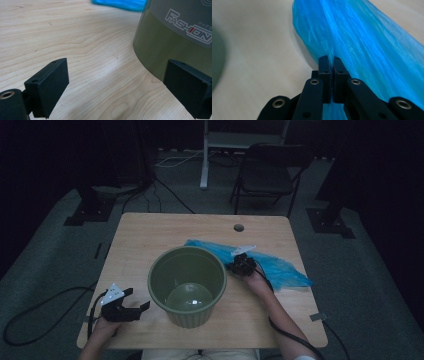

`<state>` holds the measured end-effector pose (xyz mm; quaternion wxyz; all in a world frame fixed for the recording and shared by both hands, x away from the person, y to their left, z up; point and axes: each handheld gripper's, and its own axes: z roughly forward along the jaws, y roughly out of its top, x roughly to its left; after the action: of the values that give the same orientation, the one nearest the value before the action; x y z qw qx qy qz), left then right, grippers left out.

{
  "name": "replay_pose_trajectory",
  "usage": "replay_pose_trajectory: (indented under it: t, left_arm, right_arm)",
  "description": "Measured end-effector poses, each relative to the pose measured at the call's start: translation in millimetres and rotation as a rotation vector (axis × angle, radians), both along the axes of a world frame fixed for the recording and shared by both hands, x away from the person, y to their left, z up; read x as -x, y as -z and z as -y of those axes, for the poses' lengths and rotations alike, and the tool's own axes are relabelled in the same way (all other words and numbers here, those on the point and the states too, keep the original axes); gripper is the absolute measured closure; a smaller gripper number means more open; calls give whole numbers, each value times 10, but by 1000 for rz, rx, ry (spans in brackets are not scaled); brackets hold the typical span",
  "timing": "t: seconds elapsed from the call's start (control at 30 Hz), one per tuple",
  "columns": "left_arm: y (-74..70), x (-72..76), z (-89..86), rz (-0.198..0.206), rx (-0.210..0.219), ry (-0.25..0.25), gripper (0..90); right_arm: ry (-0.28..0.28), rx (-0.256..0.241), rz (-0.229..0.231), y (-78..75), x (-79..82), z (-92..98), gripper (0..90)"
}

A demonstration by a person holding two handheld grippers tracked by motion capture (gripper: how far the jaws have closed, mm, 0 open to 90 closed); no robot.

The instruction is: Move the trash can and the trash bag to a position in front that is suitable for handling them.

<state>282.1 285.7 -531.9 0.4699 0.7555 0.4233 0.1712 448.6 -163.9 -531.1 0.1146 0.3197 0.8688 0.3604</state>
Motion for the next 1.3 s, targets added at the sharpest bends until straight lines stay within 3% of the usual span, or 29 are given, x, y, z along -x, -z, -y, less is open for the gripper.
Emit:
replay_pose_trajectory:
  t: [0.07, 0.13, 0.17, 0.2, 0.27, 0.37, 0.43, 0.47, 0.53, 0.57, 0.6, 0.63, 0.67, 0.7, 0.73, 0.77, 0.8, 0.83, 0.87, 0.93, 0.97, 1.0, 1.1, 1.13, 1.17, 1.2, 1.27, 1.3]
  left_arm:
    - [-1, 11, -9, 0, 3, -6, 69]
    - [0, 16, -10, 0, 1, -7, 69]
    - [1, 18, -6, 0, 2, -9, 69]
    - [0, 20, -1, 0, 0, -9, 69]
    - [-5, 29, 11, 3, -1, -3, 69]
    - [-9, 42, 24, 4, 1, 2, 69]
    - [-6, 42, 26, 2, -1, 2, 69]
    - [-6, 42, 26, 2, -1, 2, 69]
    - [-3, 36, 29, -1, -4, 2, 69]
    - [-2, 35, 35, 0, -4, 2, 69]
    - [-2, 35, 42, -1, -2, 3, 69]
    - [-7, 37, 57, 3, -8, 9, 69]
    - [-7, 37, 57, 3, -8, 9, 69]
    - [-7, 38, 64, 2, -8, 12, 69]
    - [-7, 37, 68, 2, -10, 13, 69]
    - [-6, 35, 70, 2, -13, 12, 69]
    - [-5, 32, 68, 3, -15, 9, 69]
    - [-5, 29, 65, 2, -16, 6, 69]
    - [-5, 27, 59, 2, -15, 5, 69]
    - [-7, 31, 52, 1, -12, 2, 69]
    - [-9, 42, 45, 2, -9, -3, 69]
    - [-9, 42, 45, 2, -9, -3, 68]
    - [-16, 60, 31, 4, -6, -5, 69]
    - [-16, 62, 27, 4, -2, -7, 69]
    - [-15, 63, 25, 3, 1, -9, 69]
    - [-13, 64, 25, 3, 0, -12, 69]
    - [-11, 65, 25, 2, -2, -11, 69]
    - [-8, 72, 45, 1, -4, -3, 69]
  right_arm:
    - [-1, -2, -24, 47, 139, 92, 810]
    - [9, -60, -45, 84, 254, 193, 712]
    - [19, -58, -50, 77, 297, 229, 648]
    - [35, -48, -35, 61, 350, 255, 587]
    - [66, -90, -29, -2, 458, 339, 499]
    - [135, -153, -11, -140, 634, 528, 436]
    - [188, -173, 15, -235, 735, 695, 415]
    - [188, -173, 15, -235, 735, 695, 415]
    - [264, -165, 59, -324, 802, 888, 403]
    - [358, -136, 102, -390, 821, 1100, 383]
    - [358, -136, 102, -390, 821, 1100, 383]
    - [456, -125, 115, -409, 801, 1316, 374]
    - [456, -125, 115, -409, 801, 1316, 374]
    - [538, -121, 105, -385, 755, 1498, 361]
    - [573, -123, 97, -358, 724, 1569, 347]
    - [573, -123, 97, -358, 724, 1569, 347]
    - [625, -118, 73, -280, 644, 1671, 320]
    - [625, -118, 73, -280, 644, 1671, 320]
    - [660, -119, 42, -182, 549, 1735, 290]
    - [671, -119, 25, -130, 502, 1756, 283]
    - [687, -99, -6, -34, 435, 1765, 270]
    - [687, -99, -6, -34, 435, 1765, 270]
    - [680, -37, -19, 94, 408, 1714, 259]
    - [681, 3, 18, 141, 429, 1660, 261]
    - [681, 3, 18, 141, 429, 1660, 261]
    - [689, -1, 43, 152, 455, 1625, 366]
    - [689, -1, 43, 152, 455, 1625, 366]
    - [656, -9, 61, 144, 478, 1568, 601]
